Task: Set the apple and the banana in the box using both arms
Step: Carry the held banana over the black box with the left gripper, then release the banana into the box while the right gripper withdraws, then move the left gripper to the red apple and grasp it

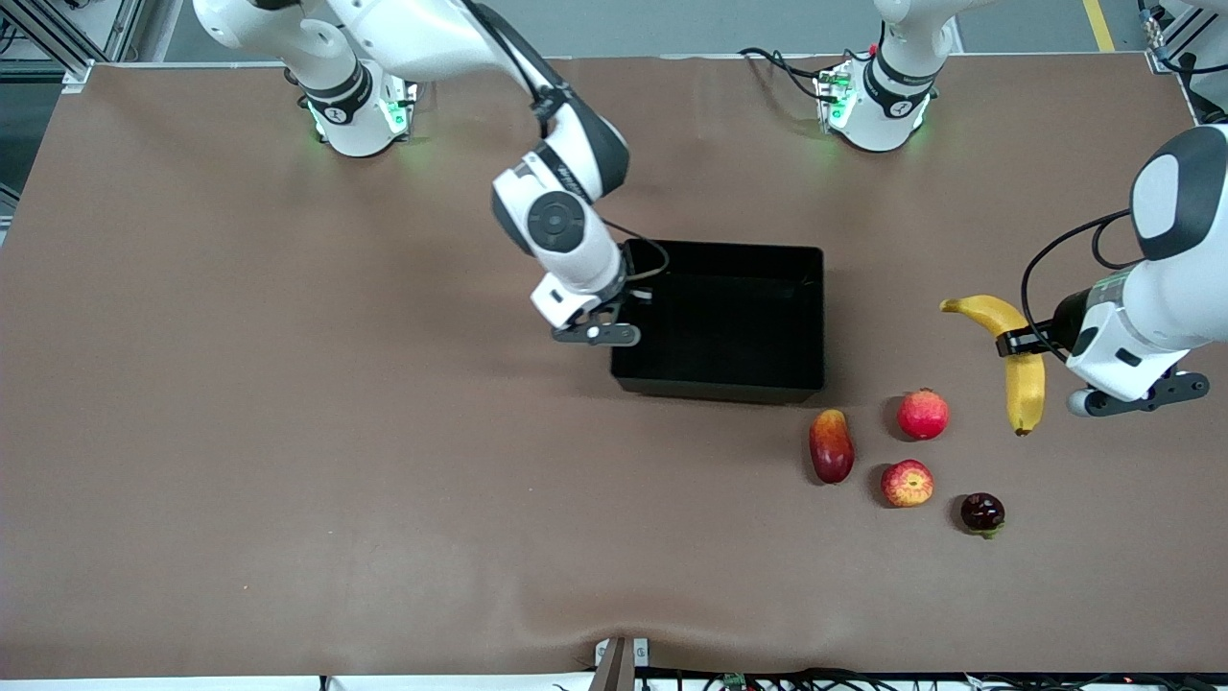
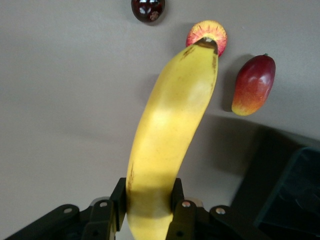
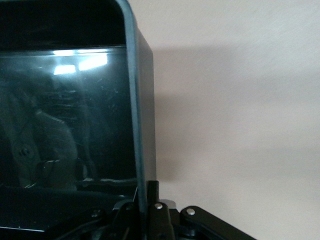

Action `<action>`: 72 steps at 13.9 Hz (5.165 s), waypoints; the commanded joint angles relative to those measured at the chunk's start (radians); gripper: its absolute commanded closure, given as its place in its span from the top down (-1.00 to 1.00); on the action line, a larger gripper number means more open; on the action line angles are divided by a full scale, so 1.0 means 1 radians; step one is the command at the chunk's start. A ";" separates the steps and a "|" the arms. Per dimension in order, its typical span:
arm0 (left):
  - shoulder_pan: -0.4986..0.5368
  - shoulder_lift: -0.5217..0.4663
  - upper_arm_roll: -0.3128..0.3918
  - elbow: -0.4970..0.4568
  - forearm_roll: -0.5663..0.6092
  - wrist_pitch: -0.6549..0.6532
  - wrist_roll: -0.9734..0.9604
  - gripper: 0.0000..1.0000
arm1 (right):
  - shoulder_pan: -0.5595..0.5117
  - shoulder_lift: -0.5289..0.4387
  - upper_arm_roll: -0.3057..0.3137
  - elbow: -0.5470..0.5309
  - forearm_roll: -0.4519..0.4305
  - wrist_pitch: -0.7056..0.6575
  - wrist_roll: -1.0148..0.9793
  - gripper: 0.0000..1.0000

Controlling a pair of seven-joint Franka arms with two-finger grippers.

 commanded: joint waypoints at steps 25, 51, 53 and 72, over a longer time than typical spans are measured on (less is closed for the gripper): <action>-0.241 0.158 -0.255 -0.390 0.012 0.439 -0.775 -1.00 | -0.113 -0.088 -0.021 0.029 -0.024 -0.130 -0.176 1.00; 0.052 0.211 -0.189 -0.014 0.107 0.166 -0.366 1.00 | -0.851 -0.642 -0.013 -0.060 -0.260 -0.655 -0.727 1.00; 0.117 0.273 -0.189 0.009 0.105 0.237 -0.222 1.00 | -0.868 -0.671 -0.013 -0.060 -0.260 -0.712 -0.727 1.00; 0.039 0.620 -0.110 0.129 0.272 0.713 -0.026 1.00 | -0.894 -0.657 -0.011 0.077 -0.314 -0.845 -0.728 1.00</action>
